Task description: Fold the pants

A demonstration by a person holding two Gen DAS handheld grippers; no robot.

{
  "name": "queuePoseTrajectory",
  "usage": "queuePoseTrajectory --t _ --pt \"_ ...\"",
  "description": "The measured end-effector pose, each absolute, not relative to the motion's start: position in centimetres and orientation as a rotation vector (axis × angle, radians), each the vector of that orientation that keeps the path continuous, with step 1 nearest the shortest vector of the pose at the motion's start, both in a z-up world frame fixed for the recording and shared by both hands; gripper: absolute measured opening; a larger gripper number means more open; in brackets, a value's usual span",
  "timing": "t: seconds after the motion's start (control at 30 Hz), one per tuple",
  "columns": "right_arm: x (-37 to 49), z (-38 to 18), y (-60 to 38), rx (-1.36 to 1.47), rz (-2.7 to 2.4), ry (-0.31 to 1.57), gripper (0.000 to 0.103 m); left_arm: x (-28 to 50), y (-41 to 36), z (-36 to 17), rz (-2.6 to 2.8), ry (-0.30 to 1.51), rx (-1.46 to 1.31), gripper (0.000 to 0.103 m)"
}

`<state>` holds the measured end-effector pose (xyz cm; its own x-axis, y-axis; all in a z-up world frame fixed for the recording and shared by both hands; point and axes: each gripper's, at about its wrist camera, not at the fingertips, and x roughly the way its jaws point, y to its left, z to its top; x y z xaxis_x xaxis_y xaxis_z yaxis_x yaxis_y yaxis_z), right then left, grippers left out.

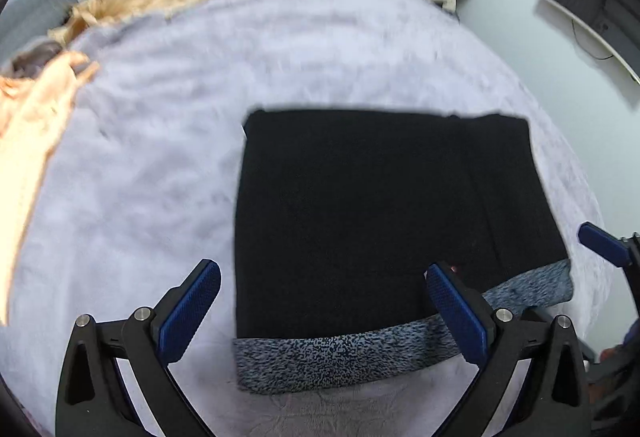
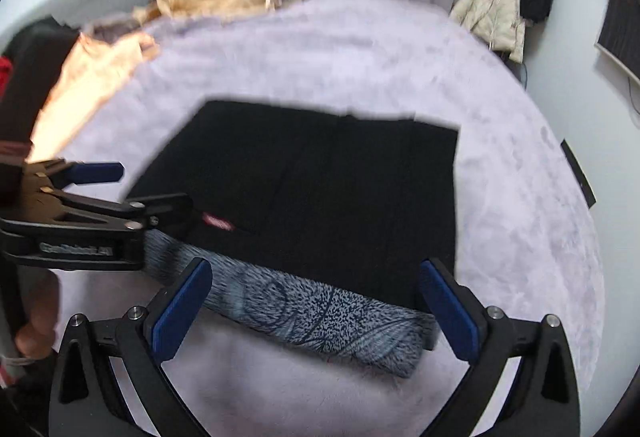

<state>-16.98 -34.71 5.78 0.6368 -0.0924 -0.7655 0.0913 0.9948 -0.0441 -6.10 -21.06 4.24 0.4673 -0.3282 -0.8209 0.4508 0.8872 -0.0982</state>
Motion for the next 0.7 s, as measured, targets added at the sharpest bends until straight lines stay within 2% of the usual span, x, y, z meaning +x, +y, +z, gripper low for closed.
queuePoseTrajectory --t 0.17,0.33,0.7 --pt "-17.0 6.8 -35.3 -0.013 -0.200 0.898 0.103 -6.6 -22.5 5.4 -0.507 0.978 0.170 0.103" --pt "-16.7 6.2 -36.1 0.031 -0.259 0.913 0.103 -7.5 -22.6 5.6 -0.413 0.901 0.133 0.103" --pt "-16.9 4.6 -35.8 0.088 -0.264 0.967 0.103 -7.7 -22.1 5.1 -0.375 0.932 0.145 0.103"
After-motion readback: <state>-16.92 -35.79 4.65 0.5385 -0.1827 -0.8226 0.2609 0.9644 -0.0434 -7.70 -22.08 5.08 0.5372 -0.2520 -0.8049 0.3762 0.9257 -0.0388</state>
